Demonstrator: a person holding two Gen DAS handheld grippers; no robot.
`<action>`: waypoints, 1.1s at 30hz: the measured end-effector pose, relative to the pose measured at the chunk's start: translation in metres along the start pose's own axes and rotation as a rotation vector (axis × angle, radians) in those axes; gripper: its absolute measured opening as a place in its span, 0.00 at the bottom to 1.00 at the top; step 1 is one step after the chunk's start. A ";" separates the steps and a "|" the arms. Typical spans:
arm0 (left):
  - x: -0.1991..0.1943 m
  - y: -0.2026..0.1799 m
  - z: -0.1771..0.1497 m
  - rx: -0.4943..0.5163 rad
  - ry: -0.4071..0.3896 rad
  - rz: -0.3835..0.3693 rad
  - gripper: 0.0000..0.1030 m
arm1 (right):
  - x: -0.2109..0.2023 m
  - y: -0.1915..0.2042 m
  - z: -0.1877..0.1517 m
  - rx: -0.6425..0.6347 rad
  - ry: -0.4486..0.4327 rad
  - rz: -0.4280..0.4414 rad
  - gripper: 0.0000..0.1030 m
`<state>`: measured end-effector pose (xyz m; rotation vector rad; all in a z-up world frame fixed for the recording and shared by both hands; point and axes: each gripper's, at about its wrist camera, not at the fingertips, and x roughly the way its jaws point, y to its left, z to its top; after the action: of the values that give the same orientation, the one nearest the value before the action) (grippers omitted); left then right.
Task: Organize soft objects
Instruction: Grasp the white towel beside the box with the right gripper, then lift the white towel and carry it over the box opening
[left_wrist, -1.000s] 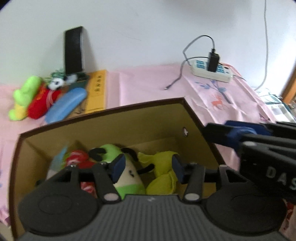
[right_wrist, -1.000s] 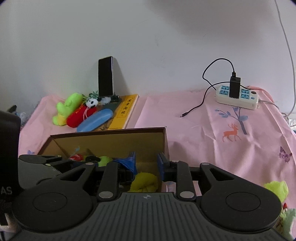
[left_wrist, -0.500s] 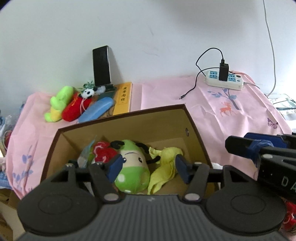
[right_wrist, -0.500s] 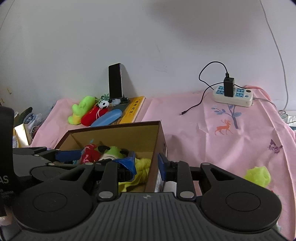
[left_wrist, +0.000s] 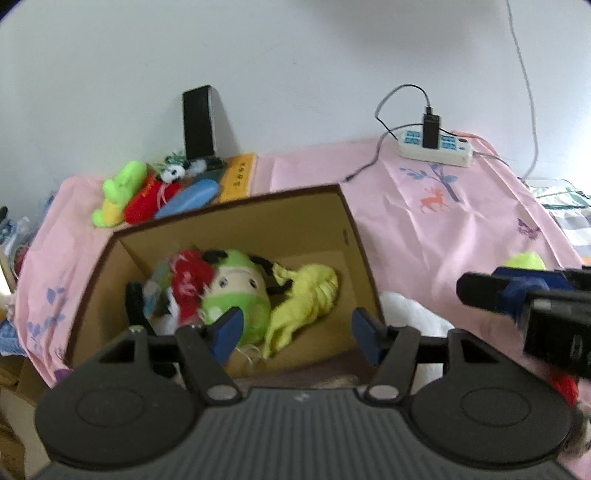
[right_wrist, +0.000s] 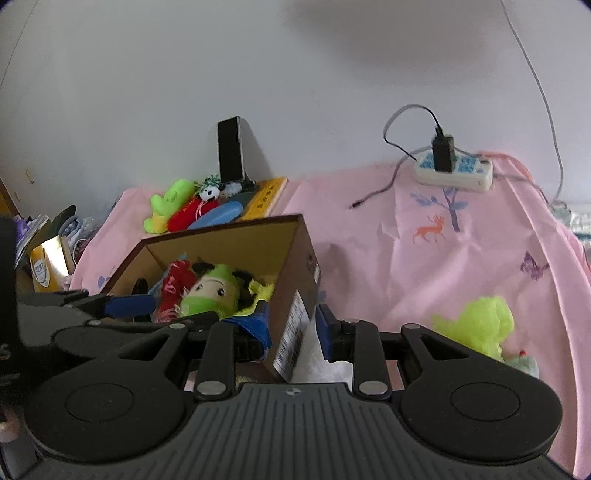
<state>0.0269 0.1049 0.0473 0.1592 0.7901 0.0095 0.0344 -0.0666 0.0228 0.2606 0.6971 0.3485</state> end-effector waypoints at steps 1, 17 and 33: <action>0.000 -0.001 -0.006 -0.002 0.003 -0.021 0.62 | -0.001 -0.006 -0.003 0.012 0.007 -0.004 0.09; 0.054 -0.047 -0.060 0.067 0.091 -0.290 0.64 | 0.041 -0.057 -0.025 0.200 0.171 0.052 0.13; 0.086 -0.067 -0.066 0.154 0.116 -0.321 0.43 | 0.102 -0.052 -0.028 0.111 0.320 0.036 0.15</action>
<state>0.0375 0.0541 -0.0694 0.1770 0.9251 -0.3486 0.1005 -0.0700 -0.0745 0.3270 1.0296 0.3904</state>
